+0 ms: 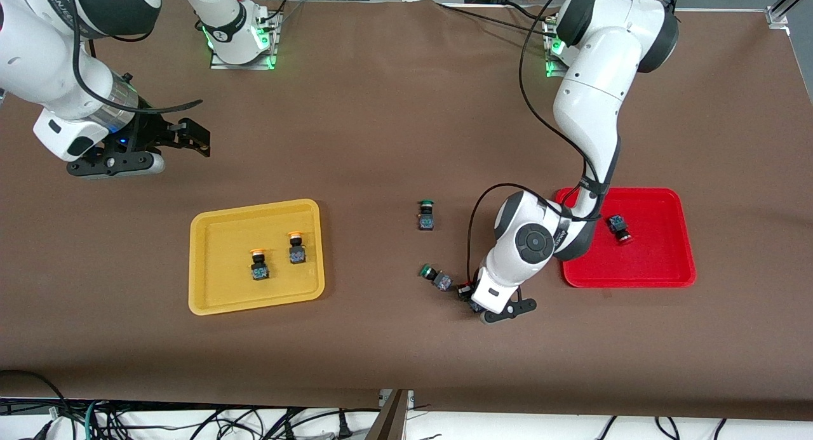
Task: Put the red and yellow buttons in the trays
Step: 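Grasp the second red-capped button with the left gripper, then lower the red button into the red tray and open the left gripper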
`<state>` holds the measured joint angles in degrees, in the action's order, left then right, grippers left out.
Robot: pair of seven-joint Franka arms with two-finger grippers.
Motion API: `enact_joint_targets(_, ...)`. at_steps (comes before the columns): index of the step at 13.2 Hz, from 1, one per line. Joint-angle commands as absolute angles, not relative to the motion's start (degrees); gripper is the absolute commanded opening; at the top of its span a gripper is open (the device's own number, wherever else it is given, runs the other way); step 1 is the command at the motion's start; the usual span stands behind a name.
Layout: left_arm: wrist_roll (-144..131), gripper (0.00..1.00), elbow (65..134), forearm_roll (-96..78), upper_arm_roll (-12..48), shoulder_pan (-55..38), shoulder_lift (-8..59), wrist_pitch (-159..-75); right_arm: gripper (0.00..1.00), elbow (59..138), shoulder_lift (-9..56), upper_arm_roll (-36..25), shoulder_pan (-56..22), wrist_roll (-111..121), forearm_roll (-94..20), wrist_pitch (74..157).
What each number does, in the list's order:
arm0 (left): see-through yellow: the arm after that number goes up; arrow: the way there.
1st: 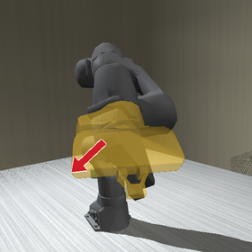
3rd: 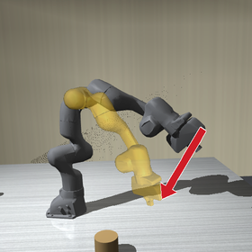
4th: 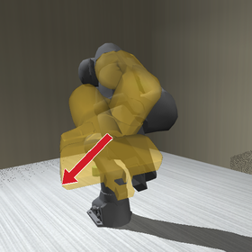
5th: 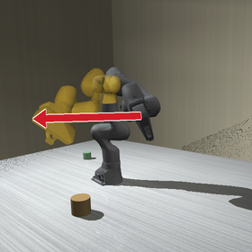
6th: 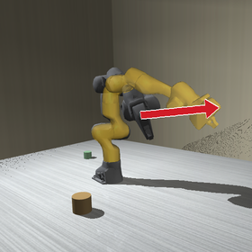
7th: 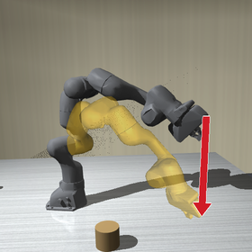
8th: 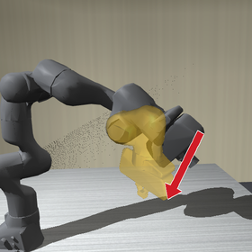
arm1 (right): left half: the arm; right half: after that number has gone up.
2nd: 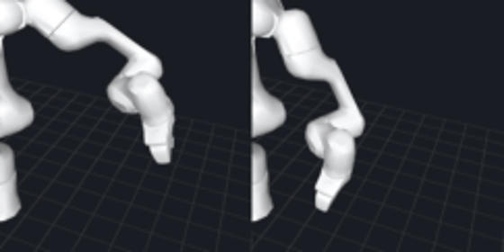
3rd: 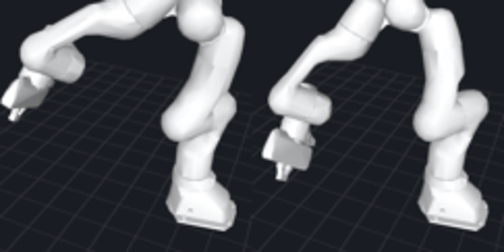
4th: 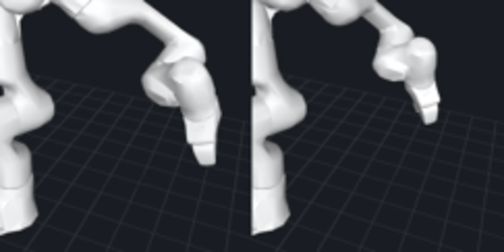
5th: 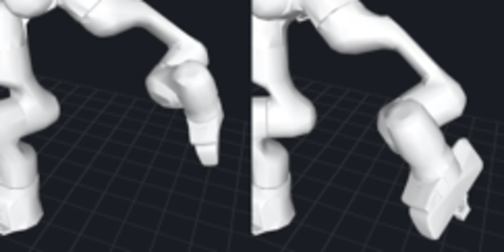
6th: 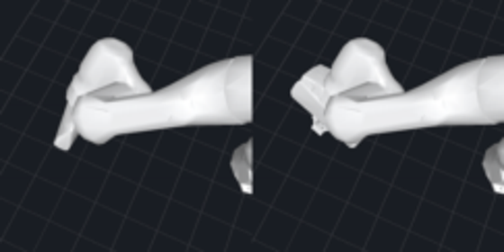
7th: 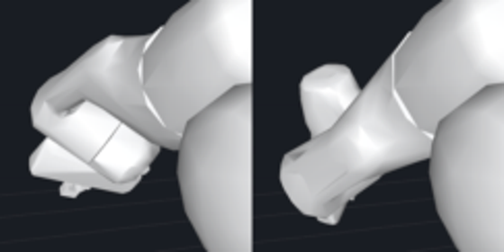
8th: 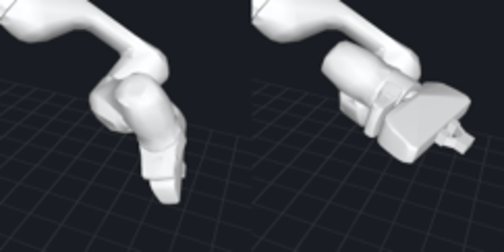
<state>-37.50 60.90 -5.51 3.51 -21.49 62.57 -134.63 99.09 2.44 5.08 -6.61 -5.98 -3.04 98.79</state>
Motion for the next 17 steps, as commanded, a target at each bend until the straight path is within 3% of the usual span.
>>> enact_joint_targets(1, -36.5, 0.22, 60.2, -5.8, 3.3, -19.2, 60.2, -131.9, 0.99, 99.7, 1.1, 6.2, -5.4, -5.3, -2.4, 98.2)
enact_joint_targets(5, -33.8, 0.23, 59.7, -6.0, 5.9, -13.9, 54.2, -113.7, 0.99, 99.7, 1.4, 6.2, -5.4, -5.3, -2.4, 98.7)
enact_joint_targets(8, -27.8, 0.23, 59.7, -5.9, 5.7, -10.6, 49.7, -95.3, 0.99, 99.0, 1.7, 6.4, -5.4, -4.5, -2.4, 98.9)
enact_joint_targets(12, -26.4, 0.26, 63.1, -4.6, 4.7, -7.4, 48.5, -81.1, 0.99, 99.0, 1.7, 6.4, -5.4, -4.4, -1.6, 98.7)
enact_joint_targets(14, -26.2, 0.26, 66.3, -1.2, 4.0, -5.1, 48.2, -78.8, 0.99, 99.1, 1.7, 6.4, -5.4, -4.4, -1.5, 98.7)
enact_joint_targets(17, -22.2, 0.22, 73.0, 2.4, 4.0, -2.5, 48.1, -82.9, 0.99, 99.1, 1.7, 6.4, -5.4, -4.5, -1.5, 98.7)
